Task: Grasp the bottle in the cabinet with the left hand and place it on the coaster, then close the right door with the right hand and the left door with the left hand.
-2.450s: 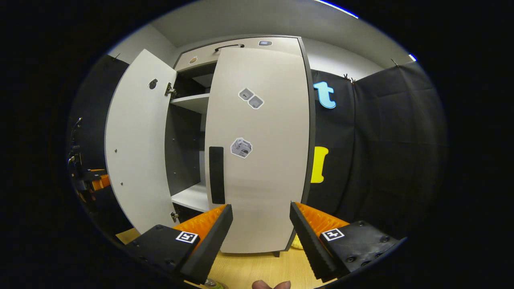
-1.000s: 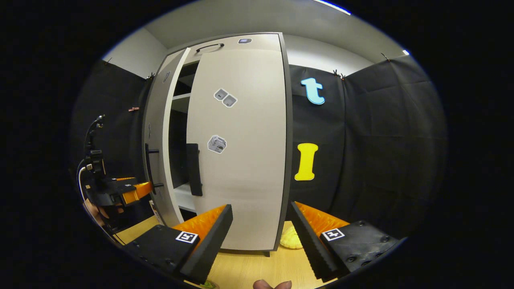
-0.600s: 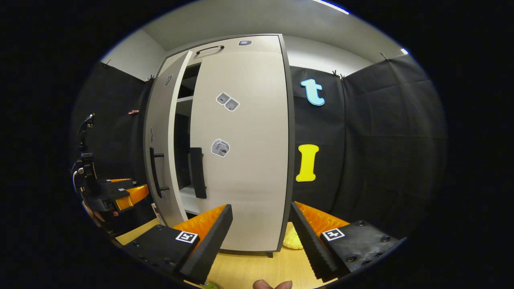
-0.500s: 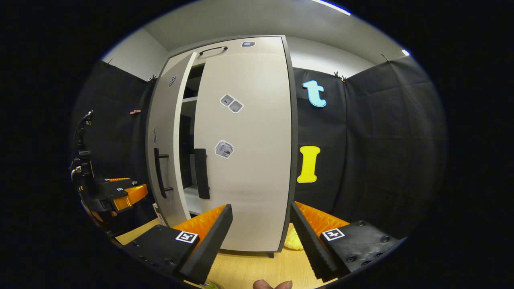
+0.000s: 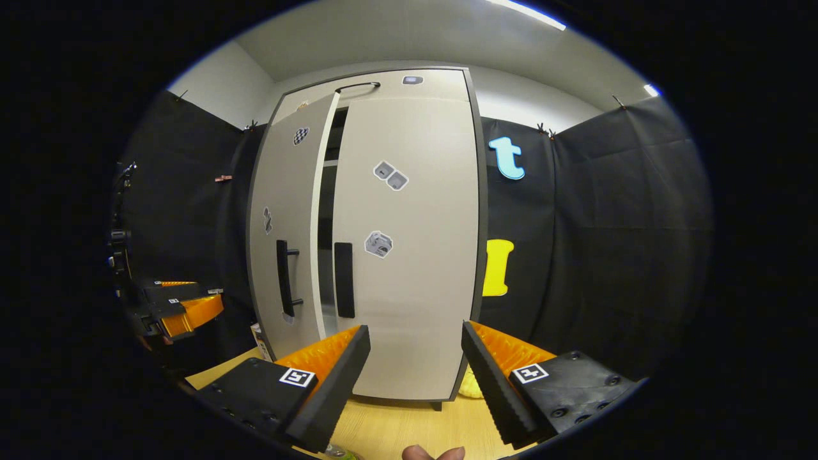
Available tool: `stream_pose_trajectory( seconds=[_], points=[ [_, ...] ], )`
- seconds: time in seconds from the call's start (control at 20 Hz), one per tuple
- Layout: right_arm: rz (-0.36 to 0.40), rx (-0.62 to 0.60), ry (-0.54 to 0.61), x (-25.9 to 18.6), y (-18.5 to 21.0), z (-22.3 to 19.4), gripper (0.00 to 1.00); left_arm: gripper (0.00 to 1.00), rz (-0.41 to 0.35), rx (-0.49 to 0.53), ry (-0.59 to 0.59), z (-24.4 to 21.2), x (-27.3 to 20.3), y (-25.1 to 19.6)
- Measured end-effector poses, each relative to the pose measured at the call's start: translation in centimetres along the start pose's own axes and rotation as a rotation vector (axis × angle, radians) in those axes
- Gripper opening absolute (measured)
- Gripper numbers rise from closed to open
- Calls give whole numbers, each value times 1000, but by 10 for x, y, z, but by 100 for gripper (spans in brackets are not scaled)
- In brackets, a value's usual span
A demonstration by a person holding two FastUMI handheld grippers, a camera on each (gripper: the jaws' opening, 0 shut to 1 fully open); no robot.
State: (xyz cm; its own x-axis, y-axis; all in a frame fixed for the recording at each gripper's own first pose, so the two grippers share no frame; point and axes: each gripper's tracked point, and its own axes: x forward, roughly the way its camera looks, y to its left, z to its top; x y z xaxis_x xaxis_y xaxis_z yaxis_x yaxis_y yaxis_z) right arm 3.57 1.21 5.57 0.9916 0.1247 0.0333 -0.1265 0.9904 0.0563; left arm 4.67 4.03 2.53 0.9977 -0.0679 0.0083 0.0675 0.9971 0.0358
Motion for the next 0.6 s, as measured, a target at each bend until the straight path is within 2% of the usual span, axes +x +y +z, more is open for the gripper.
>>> stream_pose_trajectory(
  seconds=[0.6],
  points=[
    [-13,-19,-27,-16,13,7,96,92,0,0,-9,4,-43,13]
  ],
)
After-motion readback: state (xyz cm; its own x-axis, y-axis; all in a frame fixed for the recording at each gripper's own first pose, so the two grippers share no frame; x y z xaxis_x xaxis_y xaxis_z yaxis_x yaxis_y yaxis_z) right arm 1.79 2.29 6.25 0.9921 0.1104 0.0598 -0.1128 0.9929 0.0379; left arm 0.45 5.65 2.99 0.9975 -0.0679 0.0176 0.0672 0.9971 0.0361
